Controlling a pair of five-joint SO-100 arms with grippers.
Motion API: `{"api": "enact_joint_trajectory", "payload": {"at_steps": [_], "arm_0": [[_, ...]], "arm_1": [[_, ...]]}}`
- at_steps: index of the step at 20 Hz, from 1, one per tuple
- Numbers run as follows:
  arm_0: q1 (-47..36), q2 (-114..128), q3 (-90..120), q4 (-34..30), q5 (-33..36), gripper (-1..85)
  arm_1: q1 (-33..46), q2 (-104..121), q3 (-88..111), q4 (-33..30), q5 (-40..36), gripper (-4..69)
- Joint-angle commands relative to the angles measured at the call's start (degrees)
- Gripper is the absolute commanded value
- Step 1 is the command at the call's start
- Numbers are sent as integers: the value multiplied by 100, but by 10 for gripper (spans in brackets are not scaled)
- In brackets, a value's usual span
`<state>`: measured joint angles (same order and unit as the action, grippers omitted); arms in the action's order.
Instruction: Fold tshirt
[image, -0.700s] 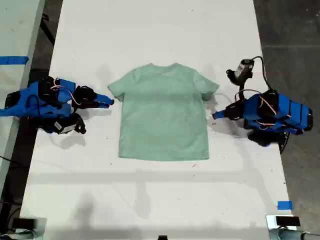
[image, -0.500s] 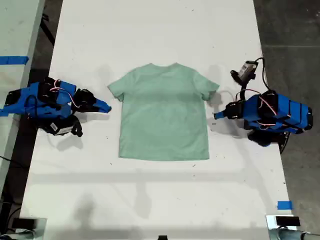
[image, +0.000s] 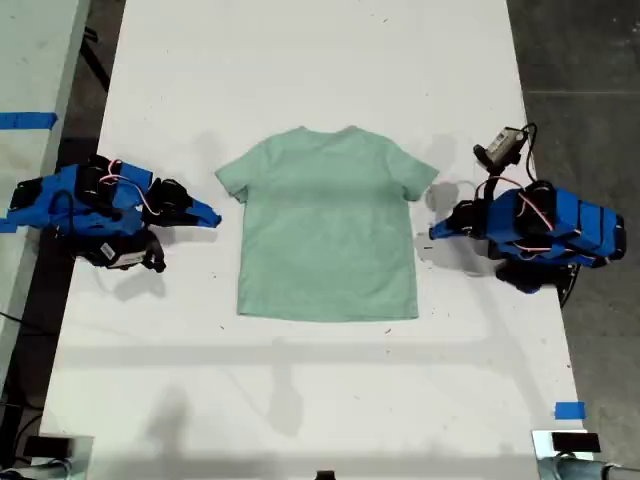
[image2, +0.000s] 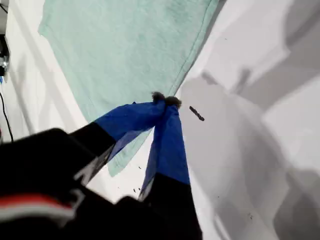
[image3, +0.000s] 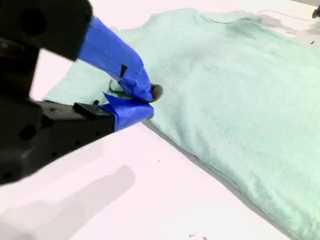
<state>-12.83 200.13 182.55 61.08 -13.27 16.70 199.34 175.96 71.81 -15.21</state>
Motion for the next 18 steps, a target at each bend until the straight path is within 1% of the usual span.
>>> {"api": "enact_joint_trajectory", "payload": {"at_steps": [1, 4, 6, 8, 10, 11, 15, 18], "arm_0": [[97, 615, -26, -378, -176, 1], [88, 343, -554, -466, -26, 1], [114, -431, -1178, -492, 18, 1], [105, -1670, -2153, -352, 220, 1], [-132, -2795, -3278, 88, 668, 1], [-272, -3243, -3894, 466, 853, 1], [-1072, -5036, -6108, 1986, 2127, 1], [-1670, -5950, -7163, 2610, 2892, 1]], "arm_1": [[-229, 44, -290, 123, 114, 3], [-290, -308, -1081, 272, -35, 5], [-53, -1635, -2109, 290, -404, 5], [220, -2962, -3226, 352, -896, 5], [580, -4017, -4245, 686, -1441, 5], [782, -4447, -4746, 940, -1740, 5], [1784, -5915, -6354, 1758, -3103, 5], [2320, -6759, -7172, 2048, -3885, 4]]}}
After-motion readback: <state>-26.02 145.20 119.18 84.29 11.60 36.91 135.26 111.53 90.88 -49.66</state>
